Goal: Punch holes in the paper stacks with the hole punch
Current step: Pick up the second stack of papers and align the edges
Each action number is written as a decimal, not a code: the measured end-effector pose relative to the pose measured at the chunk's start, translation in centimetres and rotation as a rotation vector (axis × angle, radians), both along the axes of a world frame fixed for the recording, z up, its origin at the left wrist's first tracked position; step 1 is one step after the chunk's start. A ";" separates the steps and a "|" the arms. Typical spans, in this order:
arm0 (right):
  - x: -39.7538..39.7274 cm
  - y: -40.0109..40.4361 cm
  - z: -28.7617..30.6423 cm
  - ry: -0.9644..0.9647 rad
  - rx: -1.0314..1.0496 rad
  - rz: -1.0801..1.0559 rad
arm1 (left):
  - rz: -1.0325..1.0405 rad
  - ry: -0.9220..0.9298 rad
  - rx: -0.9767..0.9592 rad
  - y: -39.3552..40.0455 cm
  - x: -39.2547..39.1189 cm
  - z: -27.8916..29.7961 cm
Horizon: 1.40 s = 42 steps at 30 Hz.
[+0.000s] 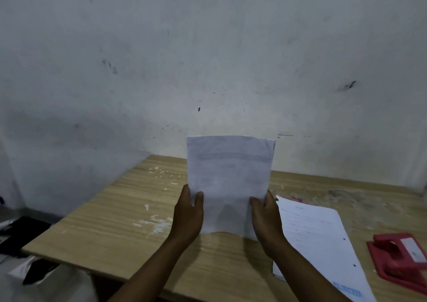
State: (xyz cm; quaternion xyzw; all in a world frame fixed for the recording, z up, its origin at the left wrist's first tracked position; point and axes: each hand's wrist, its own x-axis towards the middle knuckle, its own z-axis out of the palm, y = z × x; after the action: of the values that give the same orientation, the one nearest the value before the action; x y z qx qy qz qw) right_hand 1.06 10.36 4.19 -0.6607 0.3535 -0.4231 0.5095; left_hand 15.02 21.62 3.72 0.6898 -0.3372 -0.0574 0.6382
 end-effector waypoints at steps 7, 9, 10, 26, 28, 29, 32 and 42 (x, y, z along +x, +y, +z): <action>-0.7 -2.1 3.9 -0.147 -0.202 -0.201 | -0.028 -0.426 0.106 1.0 3.1 5.7; -1.1 -2.7 5.4 -0.130 -0.364 -0.273 | -0.089 -0.586 0.154 1.3 4.0 7.3; -1.3 -3.0 6.0 -0.106 -0.425 -0.251 | -0.093 -0.675 0.189 1.4 4.3 7.9; -3.4 -4.1 5.5 0.008 -0.100 0.092 | 0.196 -0.755 0.160 5.1 10.1 7.2; -3.4 -4.0 4.8 -0.012 -0.043 0.073 | 0.081 -0.254 0.035 5.4 9.5 5.7; -3.3 -3.9 4.5 -0.031 -0.021 0.067 | -0.015 -0.019 -0.020 5.4 9.2 5.0; -3.2 -3.4 3.5 -0.065 0.006 0.079 | -0.128 0.120 -0.004 5.4 8.1 3.0; -1.9 -2.1 0.1 -0.039 -0.006 -0.021 | -0.001 -0.057 -0.066 5.9 6.5 0.0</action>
State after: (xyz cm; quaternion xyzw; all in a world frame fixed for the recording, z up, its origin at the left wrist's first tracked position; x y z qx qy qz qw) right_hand -0.85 8.23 4.30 -0.6501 0.3490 -0.4424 0.5097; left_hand 21.47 27.53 3.75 0.6695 -0.3573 -0.0266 0.6507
